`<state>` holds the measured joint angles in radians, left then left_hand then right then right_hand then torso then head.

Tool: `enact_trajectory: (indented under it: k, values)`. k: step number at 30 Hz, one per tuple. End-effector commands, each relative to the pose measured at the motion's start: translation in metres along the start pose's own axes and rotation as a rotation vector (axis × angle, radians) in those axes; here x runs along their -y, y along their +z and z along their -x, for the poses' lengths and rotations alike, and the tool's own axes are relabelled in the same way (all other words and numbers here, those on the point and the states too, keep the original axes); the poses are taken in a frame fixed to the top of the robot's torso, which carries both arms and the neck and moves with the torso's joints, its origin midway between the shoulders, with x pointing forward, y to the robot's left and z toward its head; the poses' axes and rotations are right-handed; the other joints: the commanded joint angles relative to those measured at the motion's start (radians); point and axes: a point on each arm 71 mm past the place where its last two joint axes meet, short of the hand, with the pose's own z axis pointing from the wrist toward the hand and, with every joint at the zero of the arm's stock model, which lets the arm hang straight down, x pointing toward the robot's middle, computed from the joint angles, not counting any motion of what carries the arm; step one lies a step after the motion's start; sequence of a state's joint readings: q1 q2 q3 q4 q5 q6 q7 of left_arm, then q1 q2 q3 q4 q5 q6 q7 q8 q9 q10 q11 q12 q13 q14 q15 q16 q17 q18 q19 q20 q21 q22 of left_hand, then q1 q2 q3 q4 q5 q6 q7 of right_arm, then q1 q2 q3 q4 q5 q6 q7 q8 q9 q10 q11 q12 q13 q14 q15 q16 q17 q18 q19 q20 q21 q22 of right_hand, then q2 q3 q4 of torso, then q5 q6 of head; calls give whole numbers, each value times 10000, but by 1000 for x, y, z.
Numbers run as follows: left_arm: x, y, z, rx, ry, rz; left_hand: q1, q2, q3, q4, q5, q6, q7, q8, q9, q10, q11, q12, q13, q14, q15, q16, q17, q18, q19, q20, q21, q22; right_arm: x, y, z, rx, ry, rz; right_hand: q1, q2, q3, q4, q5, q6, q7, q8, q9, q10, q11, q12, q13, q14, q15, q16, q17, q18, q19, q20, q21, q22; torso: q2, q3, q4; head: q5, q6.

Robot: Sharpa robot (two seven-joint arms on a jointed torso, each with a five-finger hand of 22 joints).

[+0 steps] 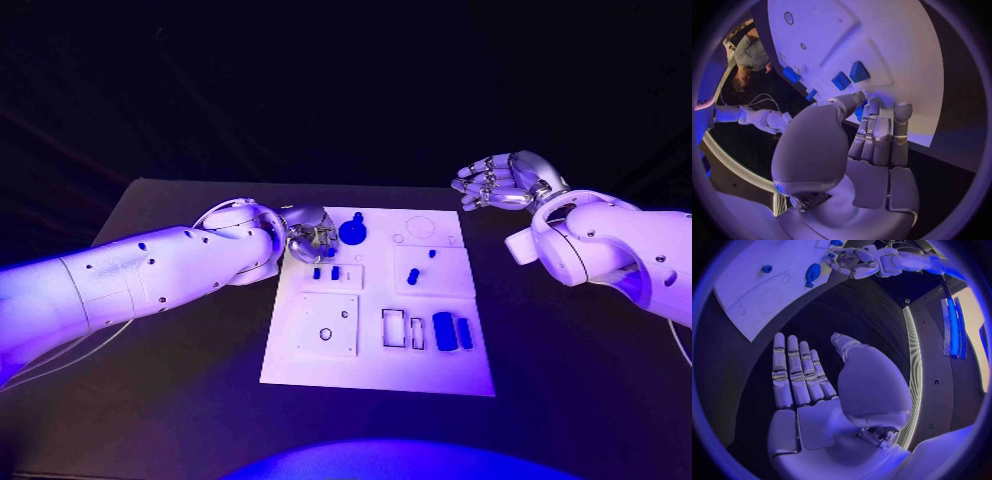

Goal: Assemble the parts on the task board

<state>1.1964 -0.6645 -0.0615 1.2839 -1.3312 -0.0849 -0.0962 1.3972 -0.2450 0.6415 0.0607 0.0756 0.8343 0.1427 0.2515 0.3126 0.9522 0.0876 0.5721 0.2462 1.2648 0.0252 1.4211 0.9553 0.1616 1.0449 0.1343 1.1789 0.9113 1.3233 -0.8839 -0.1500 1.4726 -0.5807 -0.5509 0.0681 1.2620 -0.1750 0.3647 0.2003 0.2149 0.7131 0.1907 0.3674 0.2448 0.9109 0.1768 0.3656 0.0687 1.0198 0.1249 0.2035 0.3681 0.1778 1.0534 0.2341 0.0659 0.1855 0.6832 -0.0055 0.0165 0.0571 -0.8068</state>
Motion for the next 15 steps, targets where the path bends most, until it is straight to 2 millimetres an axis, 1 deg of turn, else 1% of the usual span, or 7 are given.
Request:
enact_trajectory:
  k: [1,11,15]
  values:
    - [1,0,0,13,-75,-8,-95,-32,54,4,-14,-72,15,-41,-12,-32,-2,27,14,-1,-1,56,4,-94,-2,1,-32,12,-1,0,-1,-21,-15,163,-79,15,32,-44,51,-51,597,-34,-10,20,84,-67,-11,33,71,-43,-8,58,-69,24,-28,-13,3,2,1,7,4]
    - [0,-1,1,37,-122,-8,-65,4,51,-20,-18,31,-11,-35,-26,28,-49,185,127,46,-33,93,83,-103,52,-17,-5,62,-1,0,0,-22,-17,152,-79,15,32,-44,51,-51,597,-34,-10,20,84,-67,-11,33,71,-43,-8,58,-69,24,-28,-13,2,2,0,19,11]
    - [-1,-3,2,128,-175,-41,-52,2,36,-42,-18,64,-43,-48,-42,39,-76,307,213,90,-55,127,161,-113,101,-36,27,114,0,0,0,-27,-18,144,-79,15,32,-44,51,-51,597,-34,-10,20,84,-67,-11,33,71,-43,-8,58,-69,24,-28,-13,3,-3,1,7,16]
